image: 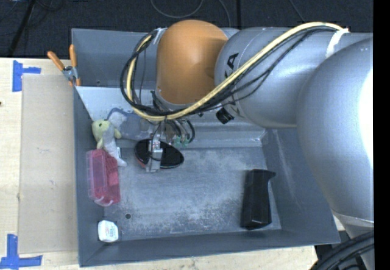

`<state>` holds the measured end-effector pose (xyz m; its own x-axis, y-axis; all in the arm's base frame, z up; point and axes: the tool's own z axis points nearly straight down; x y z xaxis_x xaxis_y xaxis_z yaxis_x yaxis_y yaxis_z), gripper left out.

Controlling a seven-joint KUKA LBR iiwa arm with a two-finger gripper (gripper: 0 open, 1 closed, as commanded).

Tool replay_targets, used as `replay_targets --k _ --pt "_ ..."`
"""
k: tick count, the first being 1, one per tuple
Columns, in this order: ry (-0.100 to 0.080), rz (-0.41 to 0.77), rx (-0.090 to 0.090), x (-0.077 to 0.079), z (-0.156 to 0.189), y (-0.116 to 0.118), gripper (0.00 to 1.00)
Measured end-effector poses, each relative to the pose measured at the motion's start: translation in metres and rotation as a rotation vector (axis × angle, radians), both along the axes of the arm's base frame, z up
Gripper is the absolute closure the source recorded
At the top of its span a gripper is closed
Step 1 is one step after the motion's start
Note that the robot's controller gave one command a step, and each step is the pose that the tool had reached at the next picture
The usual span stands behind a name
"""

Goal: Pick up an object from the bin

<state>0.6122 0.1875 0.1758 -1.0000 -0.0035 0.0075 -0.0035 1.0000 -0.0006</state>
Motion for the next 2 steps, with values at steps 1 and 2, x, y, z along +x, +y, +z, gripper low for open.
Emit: replay_targets --k 1,2 --pt "-0.006 -0.003 0.001 0.001 0.005 -0.001 0.00" --pt "-0.009 0.057 0.002 -0.002 -0.041 -0.021 0.00"
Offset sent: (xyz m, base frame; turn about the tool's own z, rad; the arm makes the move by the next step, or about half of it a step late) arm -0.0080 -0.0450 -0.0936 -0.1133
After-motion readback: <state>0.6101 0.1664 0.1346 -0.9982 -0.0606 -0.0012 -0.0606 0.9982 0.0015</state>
